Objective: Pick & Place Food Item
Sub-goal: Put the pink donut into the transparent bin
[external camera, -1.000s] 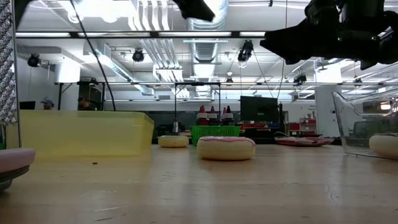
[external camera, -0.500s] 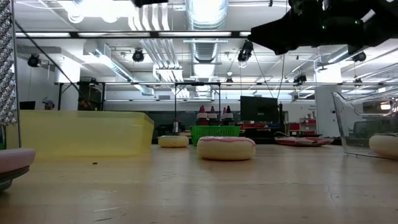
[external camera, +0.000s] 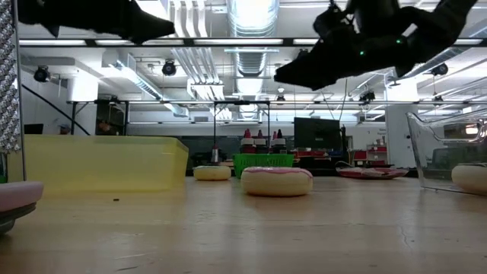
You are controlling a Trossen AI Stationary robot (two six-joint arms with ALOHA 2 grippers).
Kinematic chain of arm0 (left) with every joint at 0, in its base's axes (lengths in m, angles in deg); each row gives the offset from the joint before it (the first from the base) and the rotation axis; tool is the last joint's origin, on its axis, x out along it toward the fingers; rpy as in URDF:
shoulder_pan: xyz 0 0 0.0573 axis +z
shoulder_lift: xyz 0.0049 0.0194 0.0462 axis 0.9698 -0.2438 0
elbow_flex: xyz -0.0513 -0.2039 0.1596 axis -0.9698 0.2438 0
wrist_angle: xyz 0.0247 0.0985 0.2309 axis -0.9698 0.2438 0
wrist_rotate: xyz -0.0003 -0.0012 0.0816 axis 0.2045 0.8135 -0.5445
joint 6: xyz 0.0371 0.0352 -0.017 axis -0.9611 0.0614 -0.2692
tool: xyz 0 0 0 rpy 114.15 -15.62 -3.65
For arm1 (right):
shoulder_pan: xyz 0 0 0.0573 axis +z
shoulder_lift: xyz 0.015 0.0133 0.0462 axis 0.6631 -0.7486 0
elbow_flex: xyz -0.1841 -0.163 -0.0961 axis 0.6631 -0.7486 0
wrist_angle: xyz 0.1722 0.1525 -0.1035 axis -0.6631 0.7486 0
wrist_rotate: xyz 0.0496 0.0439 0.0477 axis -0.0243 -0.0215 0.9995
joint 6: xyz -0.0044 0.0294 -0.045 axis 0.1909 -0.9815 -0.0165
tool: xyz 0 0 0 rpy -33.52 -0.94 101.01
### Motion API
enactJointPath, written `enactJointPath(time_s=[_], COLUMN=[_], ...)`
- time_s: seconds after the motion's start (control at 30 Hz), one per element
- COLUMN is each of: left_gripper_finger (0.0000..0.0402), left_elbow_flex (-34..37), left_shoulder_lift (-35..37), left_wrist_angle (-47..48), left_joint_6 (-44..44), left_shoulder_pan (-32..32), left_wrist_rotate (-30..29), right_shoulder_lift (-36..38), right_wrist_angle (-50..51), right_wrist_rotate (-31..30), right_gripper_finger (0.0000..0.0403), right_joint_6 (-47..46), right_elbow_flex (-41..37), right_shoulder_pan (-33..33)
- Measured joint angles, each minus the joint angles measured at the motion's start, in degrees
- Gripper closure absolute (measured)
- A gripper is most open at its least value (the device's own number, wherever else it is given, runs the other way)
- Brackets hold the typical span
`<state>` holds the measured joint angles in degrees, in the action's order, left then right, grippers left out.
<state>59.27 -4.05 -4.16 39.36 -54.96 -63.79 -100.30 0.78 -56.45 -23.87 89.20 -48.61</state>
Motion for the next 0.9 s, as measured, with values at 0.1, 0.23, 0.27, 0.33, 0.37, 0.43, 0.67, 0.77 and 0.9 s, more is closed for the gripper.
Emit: enactJointPath(time_s=[0.1,0.23,0.27,0.33,0.37,0.43,0.67,0.77,0.9], left_gripper_finger=[0.0200,0.0200,0.0200,0.0200,0.0200,0.0200,0.0200,0.0200,0.0200], left_elbow_flex=[4.68,8.30,8.98,10.53,11.21,12.21,14.17,14.73,14.73], left_shoulder_lift=[1.87,3.40,3.66,3.90,3.98,4.13,4.32,4.41,4.43], left_wrist_angle=[-4.17,-5.29,-5.51,-5.97,-6.47,-7.15,-8.49,-9.71,-9.98], left_joint_6=[0.85,1.50,1.62,1.78,1.92,1.92,1.92,1.96,2.20], left_shoulder_pan=[0.00,0.00,0.00,-0.04,-0.07,-0.07,-0.07,-0.07,-0.07], left_wrist_rotate=[0.08,0.26,0.26,0.28,0.30,0.44,0.54,0.69,0.68], right_shoulder_lift=[-3.72,-6.62,-7.13,-8.11,-8.44,-9.23,-9.16,-9.23,-9.70], right_wrist_angle=[2.27,10.40,12.21,14.97,16.19,18.48,30.96,35.45,40.86], right_wrist_rotate=[-0.03,-0.16,-0.17,-0.22,-0.25,-0.20,-0.19,-0.16,-0.05], right_gripper_finger=[0.0165,0.0165,0.0165,0.0165,0.0166,0.0166,0.0166,0.0166,0.0166], right_joint_6=[-0.53,-1.05,-1.41,-1.72,-2.09,-3.20,-8.07,-9.82,-11.27], right_elbow_flex=[3.21,8.33,9.57,11.74,12.56,14.09,17.33,18.83,20.67], right_shoulder_pan=[0.77,1.98,2.32,3.21,3.62,4.49,6.42,7.18,8.50])
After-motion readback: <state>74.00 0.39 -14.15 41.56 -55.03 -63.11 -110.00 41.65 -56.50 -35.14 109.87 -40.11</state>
